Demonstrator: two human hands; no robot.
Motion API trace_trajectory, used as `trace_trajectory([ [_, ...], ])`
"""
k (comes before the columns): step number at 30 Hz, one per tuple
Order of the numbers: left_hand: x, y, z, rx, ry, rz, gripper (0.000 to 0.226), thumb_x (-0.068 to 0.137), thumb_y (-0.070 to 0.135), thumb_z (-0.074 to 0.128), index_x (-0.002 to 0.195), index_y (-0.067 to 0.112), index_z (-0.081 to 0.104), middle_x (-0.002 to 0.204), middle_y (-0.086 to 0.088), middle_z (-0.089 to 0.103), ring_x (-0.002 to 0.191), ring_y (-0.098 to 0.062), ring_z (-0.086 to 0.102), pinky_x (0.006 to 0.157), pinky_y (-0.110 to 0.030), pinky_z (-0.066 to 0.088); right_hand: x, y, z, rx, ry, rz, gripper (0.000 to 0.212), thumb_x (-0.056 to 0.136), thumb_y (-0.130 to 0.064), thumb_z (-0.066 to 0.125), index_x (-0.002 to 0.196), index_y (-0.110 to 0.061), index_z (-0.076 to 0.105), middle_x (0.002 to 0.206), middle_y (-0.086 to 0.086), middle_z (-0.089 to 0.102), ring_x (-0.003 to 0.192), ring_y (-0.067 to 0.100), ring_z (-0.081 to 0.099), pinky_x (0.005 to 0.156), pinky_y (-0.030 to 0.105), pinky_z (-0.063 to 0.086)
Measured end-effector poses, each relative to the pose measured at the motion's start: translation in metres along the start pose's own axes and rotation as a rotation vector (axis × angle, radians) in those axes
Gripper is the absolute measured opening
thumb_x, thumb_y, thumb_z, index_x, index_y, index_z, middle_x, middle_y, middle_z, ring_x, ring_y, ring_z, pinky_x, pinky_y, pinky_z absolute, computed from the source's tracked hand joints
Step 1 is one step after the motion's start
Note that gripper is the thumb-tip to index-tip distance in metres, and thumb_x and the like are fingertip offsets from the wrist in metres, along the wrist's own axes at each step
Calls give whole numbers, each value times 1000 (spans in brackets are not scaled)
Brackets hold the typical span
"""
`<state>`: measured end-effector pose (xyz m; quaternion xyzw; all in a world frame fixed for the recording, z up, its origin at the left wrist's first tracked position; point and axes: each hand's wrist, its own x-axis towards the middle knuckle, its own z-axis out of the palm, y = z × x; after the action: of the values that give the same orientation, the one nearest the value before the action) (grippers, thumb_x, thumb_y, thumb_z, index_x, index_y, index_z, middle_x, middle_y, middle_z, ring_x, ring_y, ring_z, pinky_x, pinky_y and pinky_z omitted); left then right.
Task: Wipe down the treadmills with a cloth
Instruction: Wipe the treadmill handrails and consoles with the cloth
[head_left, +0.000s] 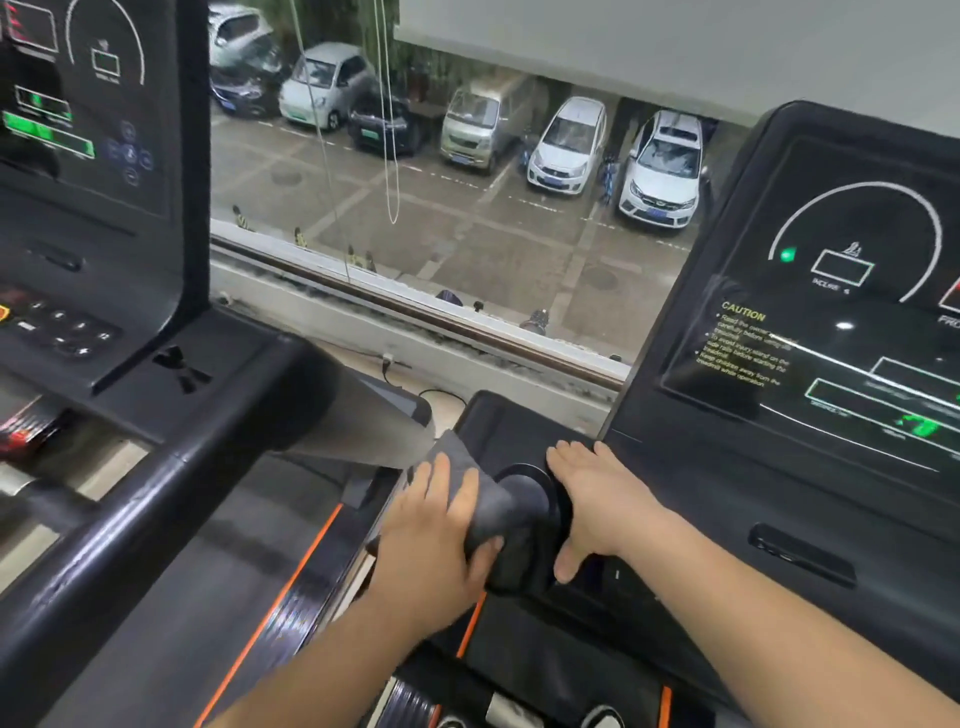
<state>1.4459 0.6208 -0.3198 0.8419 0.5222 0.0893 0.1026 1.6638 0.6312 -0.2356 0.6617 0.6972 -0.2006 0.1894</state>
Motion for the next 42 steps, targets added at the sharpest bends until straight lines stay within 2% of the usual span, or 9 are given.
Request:
trace_trajectory([
  [5, 55, -9, 21, -39, 21, 19, 83, 91, 70, 46, 155, 17, 40, 159, -28, 34, 145, -44, 36, 110, -54, 43, 5, 5, 2, 55, -7, -3, 140, 57, -58, 93, 164, -16, 11, 172, 1, 5, 157, 17, -3, 117, 27, -13],
  [11, 117, 18, 2, 102, -328, -3, 115, 83, 77, 56, 162, 27, -10, 170, -15, -15, 156, -37, -11, 126, -56, 11, 1, 3, -1, 85, 34, 32, 140, 53, -57, 95, 162, -18, 16, 169, -2, 19, 156, 19, 8, 124, 30, 3],
  [16, 89, 24, 17, 168, -135, 31, 125, 67, 87, 60, 163, 29, 4, 171, -15, -3, 157, -39, -1, 124, -57, 11, -3, 8, 3, 163, 57, 86, 143, 41, -59, 97, 159, -27, 23, 161, -13, 31, 155, 21, 15, 120, 38, 29],
  [20, 111, 32, 19, 164, -224, -43, 126, 67, 88, 61, 162, 33, 1, 170, -14, -9, 156, -40, -5, 125, -57, 8, -1, 4, 3, 119, 51, 72, 122, 40, -59, 97, 143, -24, 43, 135, -11, 49, 133, 17, 37, 107, 30, 39],
  [23, 117, 26, 19, 125, -189, 5, 109, 78, 80, 58, 162, 35, 6, 171, -12, -6, 156, -37, -3, 125, -55, 12, 2, 3, -4, 75, 32, 68, 120, 47, -57, 97, 146, -19, 41, 143, -6, 46, 137, 18, 35, 116, 28, 27],
  [29, 97, 21, 0, -41, -207, 22, 87, 81, 51, 61, 159, 32, 25, 172, -4, 6, 158, -28, 6, 125, -46, 23, 0, 1, 0, 27, -33, 72, 141, 56, -63, 91, 163, -16, 14, 171, 0, 8, 157, 16, 1, 123, 30, -8],
  [33, 26, -7, -13, -218, -194, -22, 78, 75, 48, 63, 149, 36, 42, 170, 6, 19, 157, -17, 14, 121, -39, 33, 1, 1, 3, 36, -29, 70, 138, 55, -61, 92, 162, -14, 18, 171, 3, 10, 157, 14, 2, 123, 31, -11],
  [37, -40, -20, -5, 31, -125, 170, 85, 69, 54, 57, 149, 26, 50, 165, -4, 33, 153, -28, 30, 118, -44, 38, 1, 1, 4, 58, -24, 57, 136, 57, -58, 93, 162, -15, 18, 171, 3, 7, 157, 14, -1, 121, 30, -13],
  [42, 6, -9, 8, 63, -128, 202, 79, 88, 64, 40, 156, 26, 35, 168, -8, 24, 156, -32, 17, 121, -51, 28, 3, 0, 5, 47, -12, 69, 134, 54, -57, 94, 160, -13, 25, 170, 6, 15, 157, 17, 8, 123, 34, -11],
])
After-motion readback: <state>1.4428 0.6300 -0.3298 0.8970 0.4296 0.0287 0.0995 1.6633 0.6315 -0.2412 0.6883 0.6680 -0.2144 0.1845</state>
